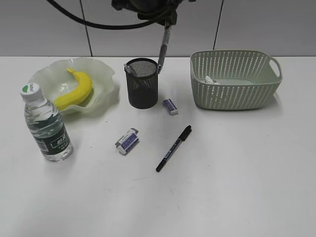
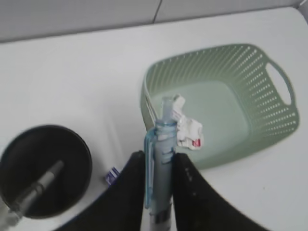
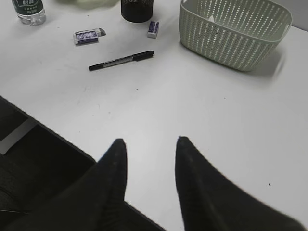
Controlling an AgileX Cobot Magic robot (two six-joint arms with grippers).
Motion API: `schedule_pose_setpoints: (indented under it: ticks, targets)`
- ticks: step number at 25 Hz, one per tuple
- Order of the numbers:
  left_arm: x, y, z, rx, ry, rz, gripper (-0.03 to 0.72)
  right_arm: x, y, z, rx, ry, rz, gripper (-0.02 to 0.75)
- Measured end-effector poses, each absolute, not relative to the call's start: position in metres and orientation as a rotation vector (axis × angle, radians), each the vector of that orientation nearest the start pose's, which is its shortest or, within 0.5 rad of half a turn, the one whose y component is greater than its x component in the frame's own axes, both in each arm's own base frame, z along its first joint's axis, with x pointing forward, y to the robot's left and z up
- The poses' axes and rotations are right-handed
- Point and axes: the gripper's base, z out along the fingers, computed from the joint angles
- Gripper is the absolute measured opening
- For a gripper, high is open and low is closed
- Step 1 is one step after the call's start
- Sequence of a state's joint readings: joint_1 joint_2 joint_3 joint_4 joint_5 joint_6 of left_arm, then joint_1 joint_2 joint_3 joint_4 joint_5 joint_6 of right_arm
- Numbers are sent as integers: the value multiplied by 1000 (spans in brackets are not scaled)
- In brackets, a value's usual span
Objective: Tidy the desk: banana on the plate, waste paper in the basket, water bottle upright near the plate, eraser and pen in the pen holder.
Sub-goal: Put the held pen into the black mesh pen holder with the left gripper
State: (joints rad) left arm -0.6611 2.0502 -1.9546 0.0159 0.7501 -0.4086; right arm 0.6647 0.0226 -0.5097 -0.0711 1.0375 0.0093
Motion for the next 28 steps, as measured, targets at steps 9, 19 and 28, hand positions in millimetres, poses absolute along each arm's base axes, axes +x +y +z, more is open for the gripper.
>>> schedule_pose_setpoints:
  ticks: [9,19,28]
  targets:
    - [394,-288,318,391,2148,-373,125,2,-5,282,-658,1940,338,289]
    - [390,-254,292,350,1858,-551,125,2,-5,282,-658,1940,338,289]
    - [409,-227,241,293,1761,-601,125,2,-5,282,-658,1940,336,290]
